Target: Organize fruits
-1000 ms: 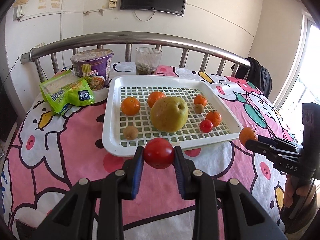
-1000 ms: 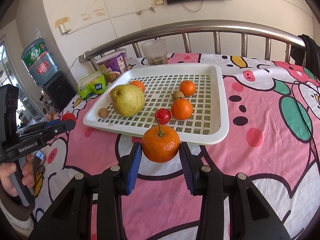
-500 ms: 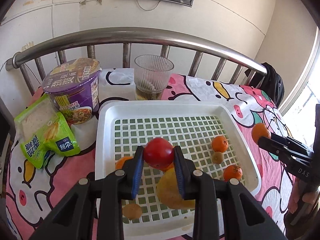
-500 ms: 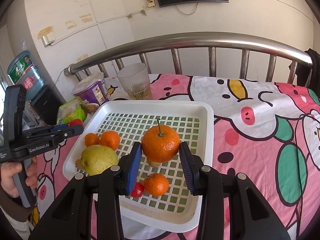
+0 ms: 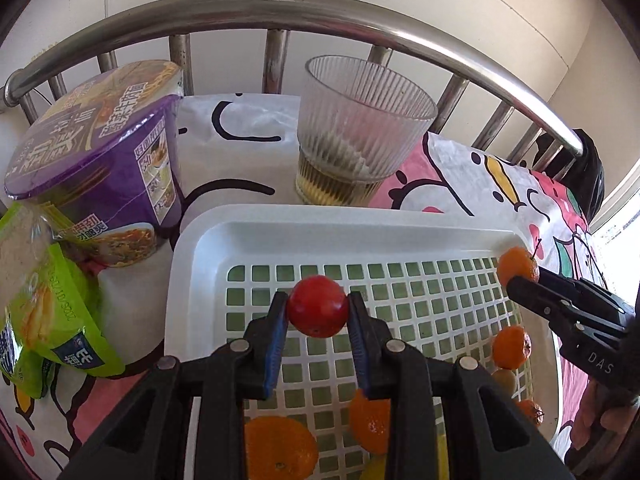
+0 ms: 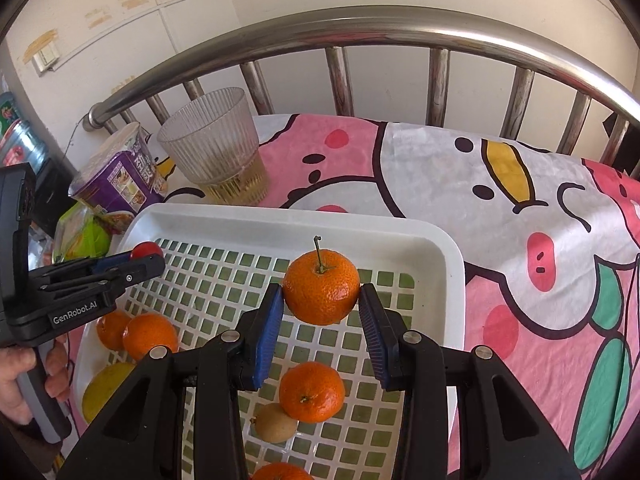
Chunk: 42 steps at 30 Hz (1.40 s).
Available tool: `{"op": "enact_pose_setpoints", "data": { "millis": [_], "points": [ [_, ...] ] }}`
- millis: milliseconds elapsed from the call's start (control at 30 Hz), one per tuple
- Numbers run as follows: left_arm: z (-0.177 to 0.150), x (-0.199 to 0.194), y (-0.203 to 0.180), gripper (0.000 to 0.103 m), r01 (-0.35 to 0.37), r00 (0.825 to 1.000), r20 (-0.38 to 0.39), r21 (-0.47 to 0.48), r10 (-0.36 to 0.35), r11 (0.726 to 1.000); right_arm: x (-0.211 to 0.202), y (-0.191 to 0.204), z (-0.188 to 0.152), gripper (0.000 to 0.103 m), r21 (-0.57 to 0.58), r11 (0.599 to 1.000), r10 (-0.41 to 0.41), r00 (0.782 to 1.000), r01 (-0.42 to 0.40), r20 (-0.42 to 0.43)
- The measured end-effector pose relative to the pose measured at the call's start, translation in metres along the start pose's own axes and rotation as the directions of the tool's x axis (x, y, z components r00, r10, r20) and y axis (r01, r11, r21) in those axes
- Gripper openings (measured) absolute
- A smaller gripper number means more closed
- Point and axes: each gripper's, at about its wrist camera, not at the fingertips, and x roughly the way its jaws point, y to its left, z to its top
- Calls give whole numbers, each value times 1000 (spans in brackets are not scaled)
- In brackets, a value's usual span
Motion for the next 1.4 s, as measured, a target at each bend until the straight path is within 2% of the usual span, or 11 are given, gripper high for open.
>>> {"op": "enact_pose_setpoints", "data": {
  "millis": [267, 300, 333, 367, 433, 500, 633, 767, 1000, 1267, 1400],
  "points": [
    [4, 16, 0, 35, -28, 999, -22, -12, 27, 1000, 25, -3, -1, 39, 9, 999, -47, 998, 47, -52],
    [4, 14, 0, 46, -27, 999, -28, -16, 26, 1000, 22, -3, -1, 40, 11, 999, -47, 998, 47, -49],
    [5, 11, -2, 54, -23, 999, -23, -20, 22, 1000, 17, -3, -1, 50, 17, 999, -36, 998, 36, -42],
    [4, 3, -2, 68, -17, 1000, -2, -23, 17, 1000, 9, -4, -3, 62, 27, 999, -24, 999, 25, -26],
    [1, -22, -2, 80, -1, 998, 67, -22, 2, 1000, -16, -4, -8, 80, 39, 999, -13, 999, 11, 39],
    [-2, -48, -4, 94, 13, 992, 127, -19, -11, 1000, -48, 1, -14, 88, 20, 1000, -24, 992, 22, 120],
    [-18, -108, -8, 99, 29, 967, 255, -15, -24, 999, -110, 13, -39, 93, -20, 998, -57, 966, 64, 252],
    [-50, -167, -14, 103, 35, 923, 383, 0, -32, 999, -165, 27, -75, 102, -40, 996, -61, 924, 82, 377],
    [-117, -223, -26, 103, 36, 880, 474, -1, -32, 999, -218, 42, -137, 103, -45, 998, -9, 879, 35, 477],
    [-197, -240, -26, 103, -69, 871, 489, 18, 51, 997, -232, 51, -200, 103, -62, 997, -4, 867, 40, 498],
    [-224, -232, -28, 103, -105, 881, 467, 33, 78, 994, -229, 56, -224, 103, -70, 995, -30, 871, 73, 490]
  ]
}}
